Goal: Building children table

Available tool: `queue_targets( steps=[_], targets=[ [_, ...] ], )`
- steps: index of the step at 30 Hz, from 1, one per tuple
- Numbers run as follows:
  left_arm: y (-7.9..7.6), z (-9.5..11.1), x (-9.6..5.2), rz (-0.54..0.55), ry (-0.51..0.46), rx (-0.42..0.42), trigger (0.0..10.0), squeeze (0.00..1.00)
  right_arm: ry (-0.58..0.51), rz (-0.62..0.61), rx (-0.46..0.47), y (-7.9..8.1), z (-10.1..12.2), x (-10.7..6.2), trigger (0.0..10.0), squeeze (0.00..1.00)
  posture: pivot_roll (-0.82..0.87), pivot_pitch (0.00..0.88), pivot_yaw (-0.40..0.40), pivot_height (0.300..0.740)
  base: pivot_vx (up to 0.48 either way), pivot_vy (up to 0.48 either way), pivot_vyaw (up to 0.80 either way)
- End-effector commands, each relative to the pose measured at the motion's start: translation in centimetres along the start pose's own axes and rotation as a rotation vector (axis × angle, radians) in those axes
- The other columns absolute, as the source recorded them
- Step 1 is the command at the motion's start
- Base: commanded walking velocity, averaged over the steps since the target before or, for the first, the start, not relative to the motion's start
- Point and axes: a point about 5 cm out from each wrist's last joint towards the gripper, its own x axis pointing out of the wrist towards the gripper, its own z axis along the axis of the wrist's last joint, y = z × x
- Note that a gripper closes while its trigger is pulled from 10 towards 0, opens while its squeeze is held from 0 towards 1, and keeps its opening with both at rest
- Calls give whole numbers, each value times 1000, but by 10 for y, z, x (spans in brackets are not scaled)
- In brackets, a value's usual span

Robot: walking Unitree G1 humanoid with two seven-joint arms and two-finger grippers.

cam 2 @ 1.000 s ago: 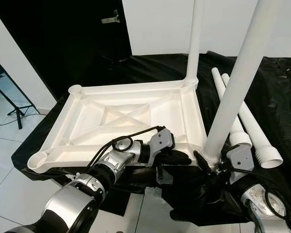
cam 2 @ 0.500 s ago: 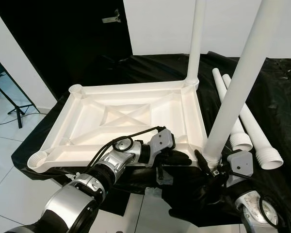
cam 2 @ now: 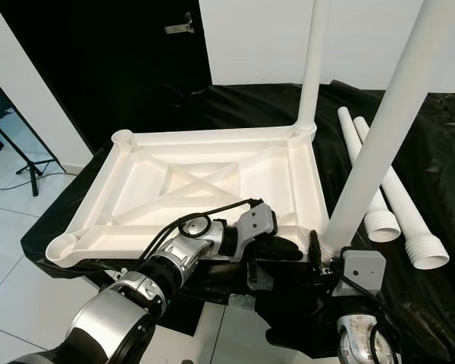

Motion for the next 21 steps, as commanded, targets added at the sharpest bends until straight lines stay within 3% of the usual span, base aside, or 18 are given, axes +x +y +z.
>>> queue_targets(
  steps=[1, 4, 5, 8, 9, 10, 14, 21],
  targets=[
    [-14, -45, -2, 100, 155, -153, 10000, 0, 19, -84, -35, -20, -4, -8, 10000, 0, 7, 0, 89, 740, 0, 0, 0],
    [-14, -45, -2, 100, 155, -153, 10000, 0, 19, -84, -35, -20, -4, -8, 10000, 0, 7, 0, 89, 740, 0, 0, 0],
    [-14, -45, -2, 98, 154, -153, 10000, 0, -11, -16, -23, -16, 0, -6, 10000, 1000, 6, 0, 87, 740, 0, 0, 0],
    [-15, -45, -1, 98, 154, -154, 10000, 0, -31, 37, -29, -16, 2, -2, 10000, 1000, 5, 0, 86, 740, 0, 0, 0],
    [-15, -45, -1, 97, 154, -155, 10000, 0, -44, 84, -51, -20, 2, 3, 10000, 0, 4, 0, 86, 740, 0, 0, 0],
    [-15, -45, -1, 97, 154, -155, 10000, 0, -44, 84, -51, -20, 2, 3, 10000, 0, 4, 0, 86, 740, 0, 0, 0],
    [-15, -45, -1, 104, 151, -156, 10000, 0, -94, 274, -118, -25, 10, 14, 10000, 0, 9, 0, 78, 740, 0, 0, 0],
    [-15, -46, -1, 104, 153, -155, 10000, 0, -140, 364, -174, -20, 16, 15, 10000, 0, 7, 0, 80, 740, 0, 0, 0]
  ],
)
